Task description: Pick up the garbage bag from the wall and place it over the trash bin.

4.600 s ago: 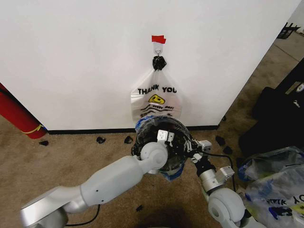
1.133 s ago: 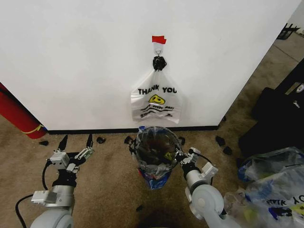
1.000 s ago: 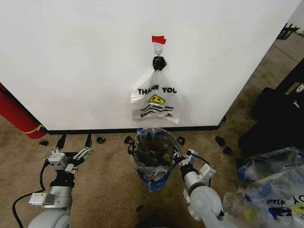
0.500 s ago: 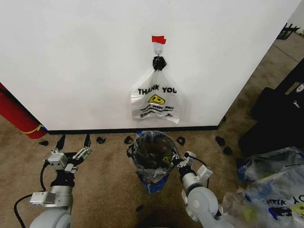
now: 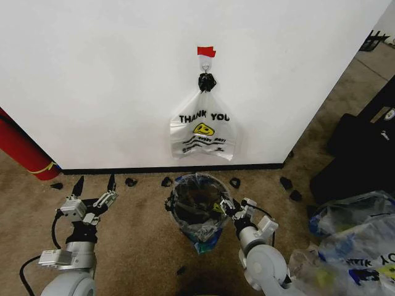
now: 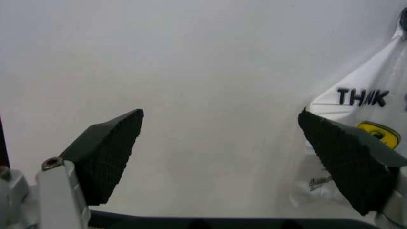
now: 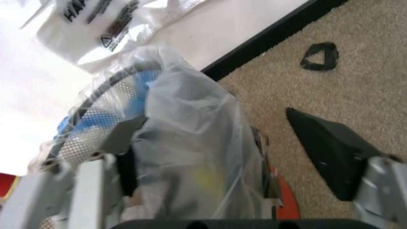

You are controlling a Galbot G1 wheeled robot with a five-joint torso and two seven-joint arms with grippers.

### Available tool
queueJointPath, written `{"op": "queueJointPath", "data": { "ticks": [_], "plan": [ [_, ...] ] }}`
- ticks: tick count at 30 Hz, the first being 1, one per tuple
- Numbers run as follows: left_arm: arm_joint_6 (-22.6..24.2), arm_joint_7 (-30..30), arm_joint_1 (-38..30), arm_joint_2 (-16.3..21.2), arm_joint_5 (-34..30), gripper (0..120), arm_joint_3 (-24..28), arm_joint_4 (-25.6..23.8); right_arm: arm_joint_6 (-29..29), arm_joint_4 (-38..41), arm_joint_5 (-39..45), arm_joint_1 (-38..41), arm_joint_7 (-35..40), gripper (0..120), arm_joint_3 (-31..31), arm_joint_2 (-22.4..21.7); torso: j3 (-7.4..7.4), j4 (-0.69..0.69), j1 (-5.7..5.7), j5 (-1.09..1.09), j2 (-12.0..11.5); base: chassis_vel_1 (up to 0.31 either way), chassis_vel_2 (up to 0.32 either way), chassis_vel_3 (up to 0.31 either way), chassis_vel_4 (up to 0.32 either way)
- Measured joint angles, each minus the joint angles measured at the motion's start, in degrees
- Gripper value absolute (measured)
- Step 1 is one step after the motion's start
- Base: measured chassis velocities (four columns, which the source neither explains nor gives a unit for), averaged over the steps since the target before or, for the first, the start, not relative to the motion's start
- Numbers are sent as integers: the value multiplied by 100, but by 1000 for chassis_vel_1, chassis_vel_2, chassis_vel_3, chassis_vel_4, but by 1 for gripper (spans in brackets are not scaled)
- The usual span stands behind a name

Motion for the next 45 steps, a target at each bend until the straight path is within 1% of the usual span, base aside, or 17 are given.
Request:
{"op": "queueJointPath", "data": {
  "ticks": [1, 6, 9, 16, 19, 21, 23, 24, 27, 32, 34, 37, 38, 42, 43, 45],
  "plan": [
    [0, 0, 0, 0, 0, 96, 0, 0, 0, 0, 0, 0, 0, 79, 0, 0, 0, 0, 0, 0, 0, 0, 0, 0, 0],
    [9, 10, 66, -19, 19, 96, -37, -112, 3, 26, 98, -16, -44, 98, 1, -11, 0, 0, 0, 0, 0, 0, 0, 0, 0],
    [13, 13, 86, -20, 30, 96, -43, -134, -4, 31, 215, -16, -13, 100, 9, -14, 0, 0, 0, 1, 0, 0, 0, 0, 0],
    [17, 30, 121, -34, 103, 96, -14, -165, -27, -2, 279, -14, 14, 100, 49, -96, 0, 0, 0, 0, 0, 0, 0, 0, 0],
    [33, 35, 114, -47, 151, 96, 51, -175, -22, -48, 146, -23, -66, 100, 52, -171, 0, 0, 0, 0, 0, 0, 0, 0, 0],
    [63, 38, 113, -50, 164, 96, 108, -209, 24, -74, -116, -38, -202, 100, 47, -223, 0, 0, 0, 0, 0, 0, 0, 0, 0],
    [88, 44, 114, -45, 190, 96, 174, -239, 187, -144, -634, -59, -493, 100, 23, -302, 0, 0, 0, 0, 0, 0, 0, 0, 0],
    [88, 44, 114, -45, 190, 96, 174, -239, 187, -144, -634, -59, -493, 100, 23, -302, 0, 0, 0, 0, 0, 0, 0, 0, 0],
    [128, 48, 85, -31, 221, 96, 251, -241, 499, -291, -1371, -73, -889, 100, -10, -433, 0, 0, 0, 1, 0, 0, 0, 0, 0],
    [192, 47, 39, -14, 224, 96, 339, -241, 786, -456, -1772, -71, -1147, 100, -11, -563, 0, 0, 0, 1, 0, 0, 0, 0, 0],
    [211, 45, 40, -8, 240, 96, 390, -245, 1040, -598, -2089, -71, -1311, 100, 14, -598, 0, 0, 0, 1, 0, 0, 0, 0, 0],
    [225, 46, 60, 15, 299, 96, 483, -269, 1763, -969, -2964, -64, -1774, 100, 114, -662, 0, 0, 0, 1, 0, 0, 0, 0, 0],
    [225, 46, 60, 15, 299, 96, 483, -269, 1763, -969, -2964, -64, -1774, 100, 114, -662, 0, 0, 0, 1, 0, 0, 0, 0, 0],
    [247, 46, 49, 42, 344, 96, 587, -270, 2376, -1273, -3430, -22, -2193, 100, 230, -696, 0, 0, 0, 0, 0, 0, 0, 0, 0],
    [249, 46, 43, 46, 367, 96, 621, -266, 2450, -1304, -3349, -19, -2260, 100, 237, -697, 0, 0, 1, 1, 0, 0, 0, 0, 0],
    [253, 46, 48, 46, 439, 96, 704, -273, 2343, -1256, -2709, -39, -2297, 100, 221, -701, 0, 0, 1, 0, 0, 0, 0, 0, 0]
  ]
}}
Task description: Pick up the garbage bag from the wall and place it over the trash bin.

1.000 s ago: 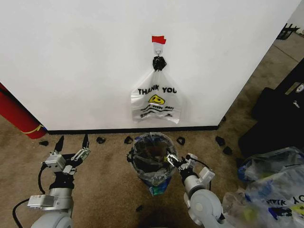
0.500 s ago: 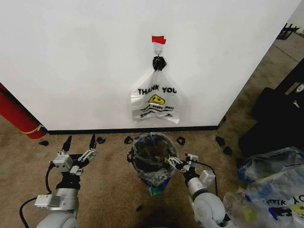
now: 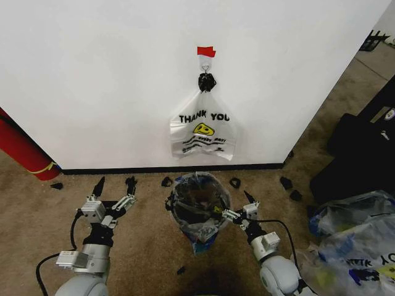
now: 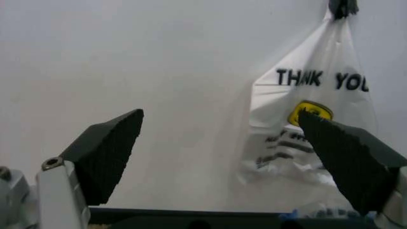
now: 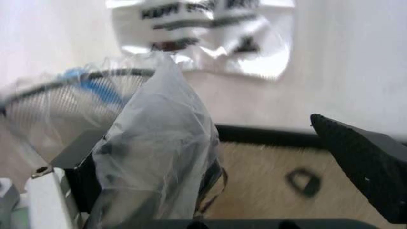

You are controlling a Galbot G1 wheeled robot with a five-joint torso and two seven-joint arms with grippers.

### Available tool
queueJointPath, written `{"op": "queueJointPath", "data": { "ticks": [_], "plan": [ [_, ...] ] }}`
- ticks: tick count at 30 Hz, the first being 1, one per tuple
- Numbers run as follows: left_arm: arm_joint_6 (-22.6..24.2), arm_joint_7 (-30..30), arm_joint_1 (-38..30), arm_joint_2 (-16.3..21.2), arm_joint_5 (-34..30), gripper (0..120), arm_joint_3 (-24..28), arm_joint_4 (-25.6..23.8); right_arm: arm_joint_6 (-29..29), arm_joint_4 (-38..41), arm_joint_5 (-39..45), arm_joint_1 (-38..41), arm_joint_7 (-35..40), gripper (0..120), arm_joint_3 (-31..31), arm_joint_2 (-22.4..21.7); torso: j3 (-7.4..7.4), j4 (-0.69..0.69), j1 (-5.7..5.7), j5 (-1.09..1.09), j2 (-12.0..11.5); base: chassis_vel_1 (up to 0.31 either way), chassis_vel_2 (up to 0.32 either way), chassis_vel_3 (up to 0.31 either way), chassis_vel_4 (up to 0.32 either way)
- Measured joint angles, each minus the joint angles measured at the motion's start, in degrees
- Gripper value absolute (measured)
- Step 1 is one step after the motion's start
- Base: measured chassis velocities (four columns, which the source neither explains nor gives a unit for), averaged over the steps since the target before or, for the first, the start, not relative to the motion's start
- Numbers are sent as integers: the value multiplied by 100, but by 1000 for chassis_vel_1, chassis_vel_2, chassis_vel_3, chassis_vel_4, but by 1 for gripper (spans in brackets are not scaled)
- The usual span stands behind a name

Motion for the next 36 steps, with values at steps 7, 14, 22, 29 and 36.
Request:
{"op": "queueJointPath", "data": {
  "ticks": [7, 14, 22, 29, 36],
  "plan": [
    [250, -13, 265, 199, 59, 96, 602, -374, -1210, 650, 2401, 37, 537, 100, -21, 74, 0, 1, 0, 0, 0, 0, 0, 0, 0],
    [759, -189, -133, 861, 130, 97, 1560, -492, -1482, 791, 2855, 37, 751, 100, 14, 36, 0, -1, 0, 0, -1, 0, 0, 0, 0],
    [1365, -536, -1448, 1491, -284, 97, 3181, -46, -1569, 834, 2911, -16, 898, 100, 44, 87, 0, -1, 0, 1, 0, 0, 0, 0, 0],
    [1649, -792, -2218, 1407, -774, 97, 3839, 549, -1658, 922, 3001, -55, 1007, 100, 60, 119, 0, -1, 0, 0, -1, 0, 0, 0, 0],
    [1819, -940, -2416, 1248, -1003, 97, 3996, 804, -1728, 942, 3078, 37, 1074, 100, 0, 77, 0, 1, 0, 1, -1, 0, 0, 0, 0]
  ]
}}
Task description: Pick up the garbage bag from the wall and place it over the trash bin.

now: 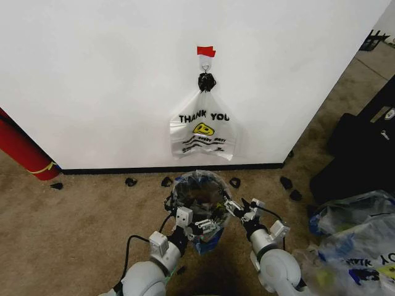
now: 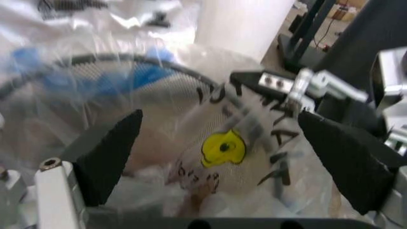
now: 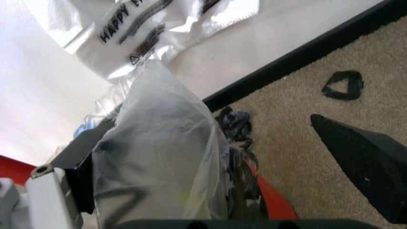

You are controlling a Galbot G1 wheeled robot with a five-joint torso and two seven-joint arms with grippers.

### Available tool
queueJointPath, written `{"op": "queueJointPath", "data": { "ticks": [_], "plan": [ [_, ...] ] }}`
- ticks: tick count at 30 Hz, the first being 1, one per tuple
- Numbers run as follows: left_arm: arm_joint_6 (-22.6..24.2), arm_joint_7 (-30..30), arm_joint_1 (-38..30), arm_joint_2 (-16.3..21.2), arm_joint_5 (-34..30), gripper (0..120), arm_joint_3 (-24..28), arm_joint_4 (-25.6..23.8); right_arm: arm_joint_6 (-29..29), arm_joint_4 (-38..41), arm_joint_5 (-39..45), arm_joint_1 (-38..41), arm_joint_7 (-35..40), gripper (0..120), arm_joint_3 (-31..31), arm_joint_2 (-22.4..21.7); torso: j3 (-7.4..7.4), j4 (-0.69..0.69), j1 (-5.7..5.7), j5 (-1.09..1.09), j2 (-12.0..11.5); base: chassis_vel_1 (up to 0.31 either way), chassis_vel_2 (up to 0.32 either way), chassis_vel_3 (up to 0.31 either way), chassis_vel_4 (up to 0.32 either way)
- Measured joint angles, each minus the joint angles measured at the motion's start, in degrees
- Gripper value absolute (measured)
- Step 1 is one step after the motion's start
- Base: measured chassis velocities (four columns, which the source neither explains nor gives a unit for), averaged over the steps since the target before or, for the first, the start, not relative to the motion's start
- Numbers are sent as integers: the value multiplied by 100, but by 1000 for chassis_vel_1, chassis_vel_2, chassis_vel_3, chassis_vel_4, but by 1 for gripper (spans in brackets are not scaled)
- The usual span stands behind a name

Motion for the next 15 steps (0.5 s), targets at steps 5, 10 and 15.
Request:
{"op": "queueJointPath", "data": {
  "ticks": [5, 10, 15],
  "plan": [
    [38, -54, -39, -180, -2, 97, 144, 129, -14, 17, 2, -4, 12, 100, -3, 1, 0, -1, 0, 0, 0, 0, 0, 0, 0],
    [63, -102, -123, -418, 87, 97, 304, 293, -19, 24, -12, -27, 14, 100, -6, 0, 0, -1, -1, 0, 0, 0, 0, 0, 0],
    [74, -176, -240, -679, 214, 97, 491, 522, -20, 48, -24, -54, 24, 100, 8, -22, 0, -1, -1, 0, 0, 0, 0, 0, 0]
  ]
}}
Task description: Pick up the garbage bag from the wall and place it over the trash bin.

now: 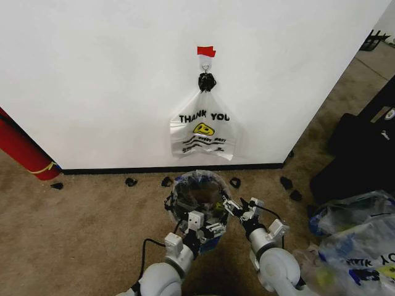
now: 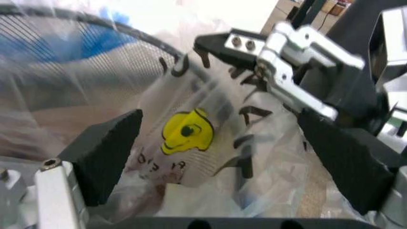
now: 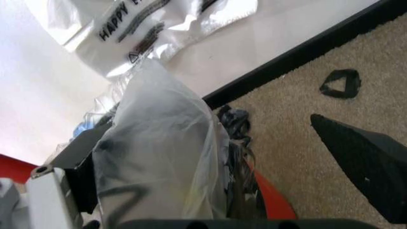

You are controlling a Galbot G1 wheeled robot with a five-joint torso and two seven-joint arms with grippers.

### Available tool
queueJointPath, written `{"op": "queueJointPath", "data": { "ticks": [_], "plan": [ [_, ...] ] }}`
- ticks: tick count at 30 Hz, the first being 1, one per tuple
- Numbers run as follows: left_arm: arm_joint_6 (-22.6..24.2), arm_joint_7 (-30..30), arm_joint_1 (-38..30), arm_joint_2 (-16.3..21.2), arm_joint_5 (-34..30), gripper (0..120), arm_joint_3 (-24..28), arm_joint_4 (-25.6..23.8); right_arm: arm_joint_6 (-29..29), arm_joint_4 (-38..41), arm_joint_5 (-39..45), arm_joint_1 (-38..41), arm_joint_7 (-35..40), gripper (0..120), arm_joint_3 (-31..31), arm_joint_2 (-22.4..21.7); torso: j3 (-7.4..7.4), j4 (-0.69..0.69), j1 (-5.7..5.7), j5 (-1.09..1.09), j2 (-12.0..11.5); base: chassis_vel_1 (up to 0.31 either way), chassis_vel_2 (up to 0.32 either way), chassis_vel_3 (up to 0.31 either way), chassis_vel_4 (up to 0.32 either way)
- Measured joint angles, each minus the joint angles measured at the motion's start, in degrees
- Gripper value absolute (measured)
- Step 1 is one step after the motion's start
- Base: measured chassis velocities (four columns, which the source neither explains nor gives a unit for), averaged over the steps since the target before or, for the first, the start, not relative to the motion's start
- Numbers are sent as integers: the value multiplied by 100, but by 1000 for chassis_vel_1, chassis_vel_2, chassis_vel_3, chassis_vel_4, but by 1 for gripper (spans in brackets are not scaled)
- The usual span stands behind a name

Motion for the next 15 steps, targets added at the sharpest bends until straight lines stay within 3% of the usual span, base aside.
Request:
{"op": "queueJointPath", "data": {
  "ticks": [15],
  "plan": [
    [-7, -53, -66, -53, 224, 97, 53, 196, -53, 83, 79, 39, 39, 100, -7, -11, 0, 0, 0, 0, 1, 0, 0, 0, 0]
  ]
}}
